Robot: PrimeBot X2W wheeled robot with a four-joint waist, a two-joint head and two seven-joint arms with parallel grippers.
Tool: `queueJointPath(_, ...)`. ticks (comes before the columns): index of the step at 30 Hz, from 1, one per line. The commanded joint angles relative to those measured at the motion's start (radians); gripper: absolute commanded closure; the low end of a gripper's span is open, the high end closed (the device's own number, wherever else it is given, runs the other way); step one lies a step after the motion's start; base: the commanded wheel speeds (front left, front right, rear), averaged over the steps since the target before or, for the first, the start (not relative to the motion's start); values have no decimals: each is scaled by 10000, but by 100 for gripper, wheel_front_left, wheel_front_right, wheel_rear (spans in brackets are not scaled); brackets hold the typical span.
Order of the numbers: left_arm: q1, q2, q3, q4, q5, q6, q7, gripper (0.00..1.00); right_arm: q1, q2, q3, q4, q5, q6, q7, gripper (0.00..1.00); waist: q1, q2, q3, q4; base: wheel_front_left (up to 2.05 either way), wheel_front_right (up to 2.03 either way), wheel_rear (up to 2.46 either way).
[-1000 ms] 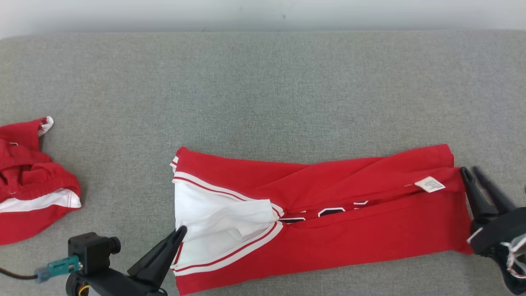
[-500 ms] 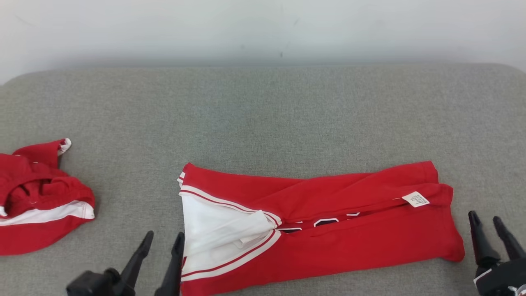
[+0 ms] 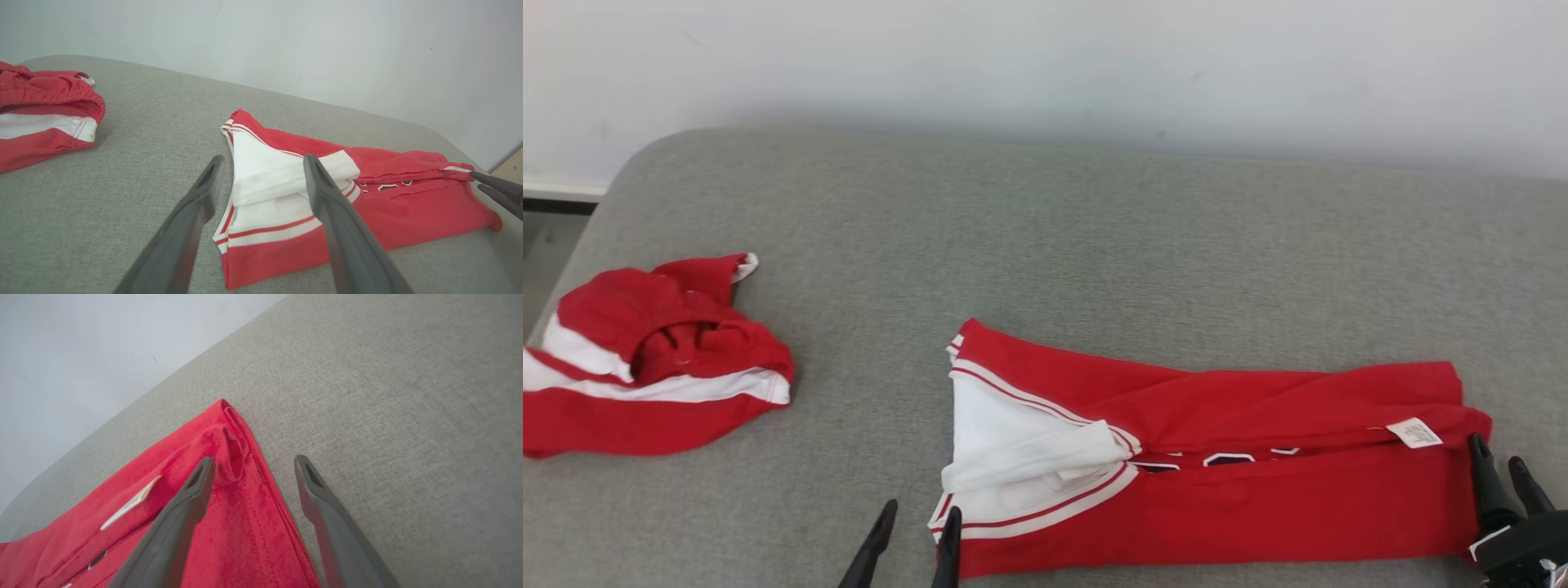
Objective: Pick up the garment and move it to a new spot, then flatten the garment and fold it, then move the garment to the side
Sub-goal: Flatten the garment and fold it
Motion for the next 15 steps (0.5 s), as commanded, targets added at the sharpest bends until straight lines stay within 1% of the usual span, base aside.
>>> queueJointPath(1,118,-104,45,87,107,-106,-40,0,-116,-106,44,80,91,-20,14,0,1,1,-3,356,0,0,0)
queueJointPath(5,206,-405,268,361,449,-495,-40,0,-161,-267,173,475,377,-20,146,0,1,1,34,664,0,0,0)
queueJointPath(6,226,-461,351,404,519,-576,-40,0,-161,-310,206,578,434,-20,148,4,1,1,40,715,0,0,0)
queueJointPath(7,251,-514,425,446,587,-632,-40,0,-146,-347,241,672,454,-20,149,5,1,1,46,759,0,0,0)
queueJointPath(8,274,-560,508,481,652,-687,-40,0,-126,-337,288,711,557,-20,173,20,1,1,51,786,0,0,0)
queueJointPath(9,292,-607,591,492,687,-742,-40,0,-83,-298,332,721,668,-20,251,31,1,1,54,803,0,0,0)
queueJointPath(10,308,-655,663,505,719,-794,-40,0,-32,-288,402,697,748,-20,308,55,1,1,60,809,0,0,0)
queueJointPath(11,326,-701,733,524,773,-838,-40,0,30,-277,465,678,857,-20,409,71,1,1,62,806,0,0,0)
queueJointPath(12,349,-749,797,544,836,-892,-40,0,95,-259,528,665,961,-20,525,98,1,1,59,796,0,0,0)
queueJointPath(13,393,-793,855,556,863,-937,-41,0,158,-212,591,608,1110,-20,652,100,1,1,49,778,0,0,0)
queueJointPath(15,491,-880,957,613,858,-1039,-41,0,263,-188,745,447,1339,-20,885,100,1,1,25,715,0,0,0)
